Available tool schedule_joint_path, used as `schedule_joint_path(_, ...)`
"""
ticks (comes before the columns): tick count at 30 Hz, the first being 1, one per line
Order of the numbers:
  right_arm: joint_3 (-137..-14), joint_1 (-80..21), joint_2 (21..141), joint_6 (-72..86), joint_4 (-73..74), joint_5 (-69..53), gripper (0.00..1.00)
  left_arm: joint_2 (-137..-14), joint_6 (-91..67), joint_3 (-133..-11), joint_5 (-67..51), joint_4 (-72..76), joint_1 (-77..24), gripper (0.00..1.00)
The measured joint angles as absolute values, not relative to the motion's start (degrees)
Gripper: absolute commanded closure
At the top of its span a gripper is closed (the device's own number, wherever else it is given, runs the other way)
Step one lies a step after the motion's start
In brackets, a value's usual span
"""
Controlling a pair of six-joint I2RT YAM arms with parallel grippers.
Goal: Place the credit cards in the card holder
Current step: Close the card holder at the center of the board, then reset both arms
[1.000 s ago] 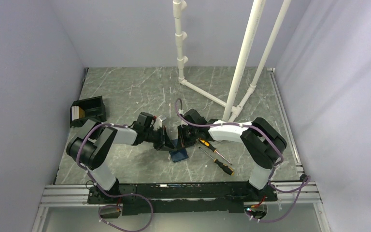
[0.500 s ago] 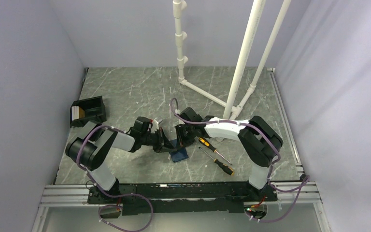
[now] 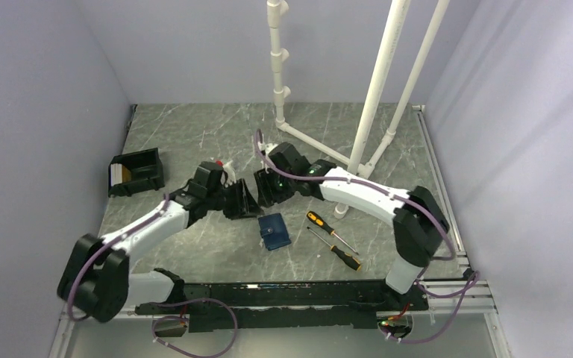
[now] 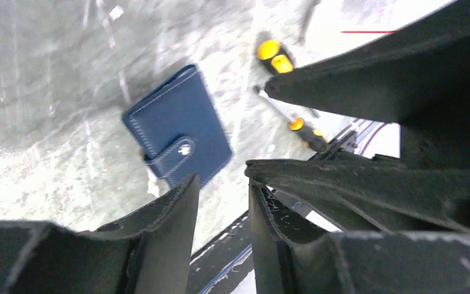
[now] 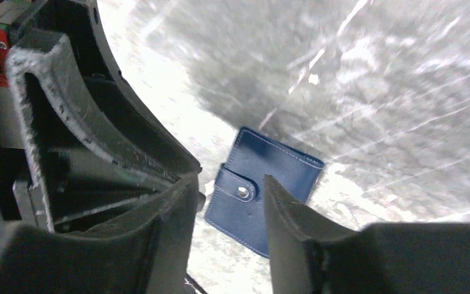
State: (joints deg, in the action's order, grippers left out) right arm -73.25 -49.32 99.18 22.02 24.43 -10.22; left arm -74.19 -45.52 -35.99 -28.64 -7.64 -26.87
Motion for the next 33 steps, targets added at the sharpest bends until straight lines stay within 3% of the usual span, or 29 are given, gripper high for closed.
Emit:
schedule_joint_path(7,-74.5,-49.5,89.0,18.6,27.2,-7.9,0.32,-58.7,-40.5,-44.4,-24.7,-22.7,-26.8,0.32)
schedule_joint_path(9,-74.3,-50.5,85.7,17.3,28.7,-7.4,0.09,-53.8,-39.3,-46.4,-22.7,-27.7,-26.8,0.27)
schedule_joint_path(11,-74.3,-52.0,81.8,15.7,30.3,-6.9,0.02,-49.8,-38.0,-49.5,-20.7,-32.4,-26.8,0.24)
schedule_joint_path(13,-75.3,-53.4,78.2,14.0,32.1,-6.5,0.00,-47.1,-36.4,-54.3,-18.9,-37.2,-26.8,0.05)
schedule_joint_path(14,-76.2,-54.0,76.4,13.1,33.0,-6.5,0.00,-46.1,-35.3,-58.0,-17.8,-39.7,-26.8,0.01)
schedule_joint_path(24,-89.0,-55.1,56.9,6.6,33.8,-1.2,0.00,-40.5,-27.1,-86.0,-11.6,-47.1,-26.7,0.01)
schedule_joint_path(33,-87.9,-55.0,39.7,4.3,25.3,14.7,0.00,-37.7,-23.1,-94.7,-7.2,-47.7,-26.7,0.00)
